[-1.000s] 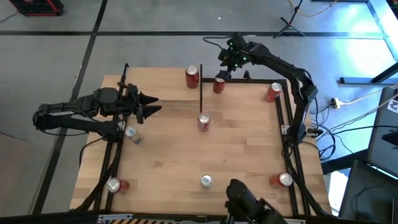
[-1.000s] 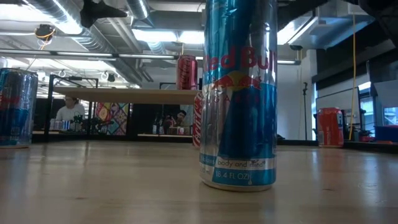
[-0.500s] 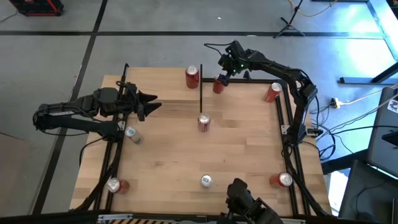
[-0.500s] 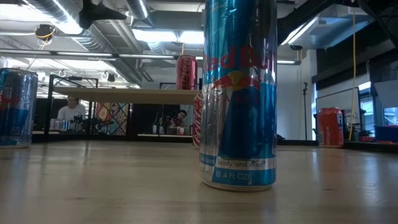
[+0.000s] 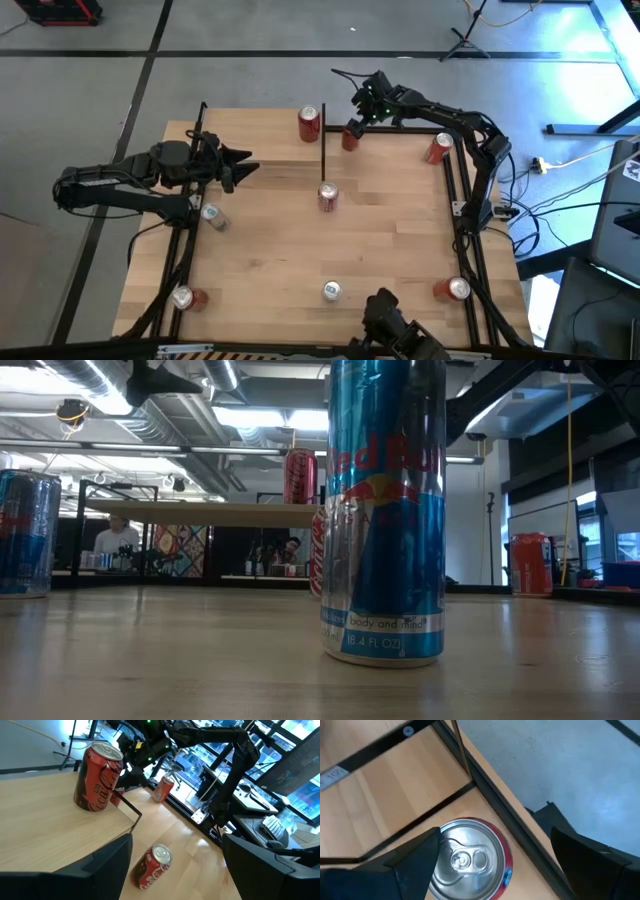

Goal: Place canned beverage on shelf
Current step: Put the red black soda can on the shelf aligned with the other red black soda can

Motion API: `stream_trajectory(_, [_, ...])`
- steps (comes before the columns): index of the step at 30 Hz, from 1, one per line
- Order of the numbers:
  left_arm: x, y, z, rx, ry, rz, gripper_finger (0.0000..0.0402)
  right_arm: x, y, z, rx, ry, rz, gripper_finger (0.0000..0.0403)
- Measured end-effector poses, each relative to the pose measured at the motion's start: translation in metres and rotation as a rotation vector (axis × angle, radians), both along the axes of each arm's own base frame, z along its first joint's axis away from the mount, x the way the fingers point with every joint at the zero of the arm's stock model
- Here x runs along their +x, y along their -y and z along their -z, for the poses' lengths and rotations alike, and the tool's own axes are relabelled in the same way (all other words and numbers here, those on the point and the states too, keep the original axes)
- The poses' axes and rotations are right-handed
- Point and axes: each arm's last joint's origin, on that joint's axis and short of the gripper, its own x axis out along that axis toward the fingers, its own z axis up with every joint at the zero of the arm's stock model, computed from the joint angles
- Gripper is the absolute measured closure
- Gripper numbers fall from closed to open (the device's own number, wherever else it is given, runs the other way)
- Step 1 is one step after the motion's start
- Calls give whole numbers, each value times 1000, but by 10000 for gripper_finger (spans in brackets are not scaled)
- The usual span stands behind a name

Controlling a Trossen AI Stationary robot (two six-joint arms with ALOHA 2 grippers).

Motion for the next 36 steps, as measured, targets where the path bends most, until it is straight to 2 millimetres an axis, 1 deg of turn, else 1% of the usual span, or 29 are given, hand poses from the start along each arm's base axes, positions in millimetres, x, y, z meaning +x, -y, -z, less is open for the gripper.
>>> stream_trajectory(3, [0,0,1,0,-15,-7,102,3,-3,1,15,14,-14,34])
stream_trajectory(10, [0,0,1,0,-16,-8,102,3,-3,-1,-30,-22,-16,34])
stream_trajectory(15, [0,0,1,0,-15,-8,102,2,1,-15,-56,-49,-13,34])
stream_trajectory(17, [0,0,1,0,-15,-8,102,4,2,-24,-59,-35,-7,34])
stream_trajectory(19, [0,0,1,0,-15,-7,102,7,0,-29,-52,-16,3,34])
stream_trajectory(22, [0,0,1,0,-15,-8,102,12,-7,-27,-20,-12,14,34])
stream_trajectory(27, [0,0,1,1,-15,-7,102,21,-19,-20,-65,-66,29,34])
stream_trajectory(36, [-1,-1,1,5,-15,-21,102,13,-24,7,-44,-150,64,34])
